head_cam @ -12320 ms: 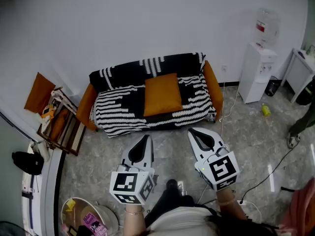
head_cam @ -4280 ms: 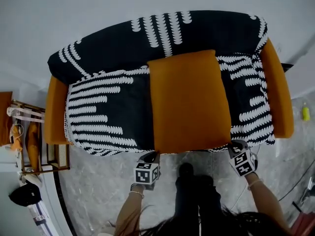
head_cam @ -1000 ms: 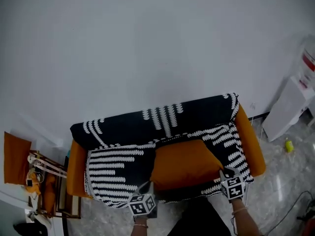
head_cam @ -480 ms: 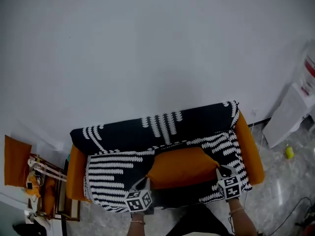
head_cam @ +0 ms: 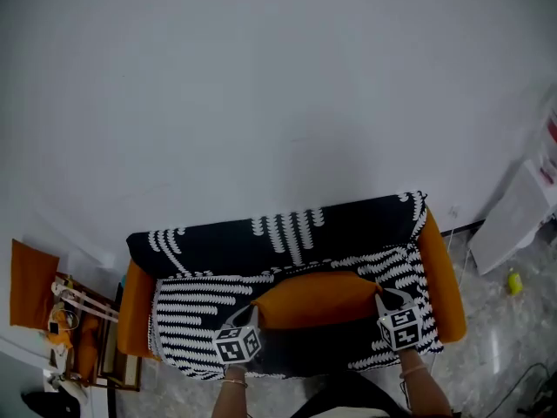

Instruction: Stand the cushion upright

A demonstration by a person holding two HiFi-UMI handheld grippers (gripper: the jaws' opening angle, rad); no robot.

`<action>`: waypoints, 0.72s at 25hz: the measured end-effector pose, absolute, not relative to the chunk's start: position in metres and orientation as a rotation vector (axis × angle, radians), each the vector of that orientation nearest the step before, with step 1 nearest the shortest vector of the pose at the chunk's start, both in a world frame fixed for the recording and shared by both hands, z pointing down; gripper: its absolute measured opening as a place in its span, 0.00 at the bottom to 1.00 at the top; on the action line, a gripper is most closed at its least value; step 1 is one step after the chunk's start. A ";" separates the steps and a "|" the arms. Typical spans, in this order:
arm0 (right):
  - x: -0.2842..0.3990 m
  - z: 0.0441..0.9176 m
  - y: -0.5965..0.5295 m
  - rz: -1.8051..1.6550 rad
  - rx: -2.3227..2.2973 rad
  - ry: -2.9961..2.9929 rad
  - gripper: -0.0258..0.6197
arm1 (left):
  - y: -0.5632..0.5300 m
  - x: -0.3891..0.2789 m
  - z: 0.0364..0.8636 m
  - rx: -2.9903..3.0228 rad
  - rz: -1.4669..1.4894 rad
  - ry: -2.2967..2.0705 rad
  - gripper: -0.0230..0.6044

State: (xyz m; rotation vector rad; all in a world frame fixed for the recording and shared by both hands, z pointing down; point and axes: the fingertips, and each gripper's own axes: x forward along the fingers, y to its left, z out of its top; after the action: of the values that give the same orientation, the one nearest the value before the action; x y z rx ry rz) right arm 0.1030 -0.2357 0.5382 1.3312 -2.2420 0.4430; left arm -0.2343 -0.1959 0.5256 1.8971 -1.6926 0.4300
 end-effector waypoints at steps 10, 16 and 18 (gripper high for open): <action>0.100 0.529 -0.278 0.432 1.306 -2.299 0.12 | -0.233 -0.237 0.517 1.861 0.436 -1.740 0.09; 0.095 0.525 -0.296 0.437 1.301 -2.314 0.12 | -0.250 -0.242 0.515 1.844 0.423 -1.738 0.09; 0.092 0.524 -0.303 0.438 1.307 -2.318 0.12 | -0.257 -0.246 0.514 1.850 0.424 -1.737 0.09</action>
State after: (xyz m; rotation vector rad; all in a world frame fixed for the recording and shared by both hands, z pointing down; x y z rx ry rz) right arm 0.0921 -0.3031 0.5237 1.3069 -2.3176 0.4383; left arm -0.2455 -0.2566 0.5143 1.8502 -1.7369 0.4236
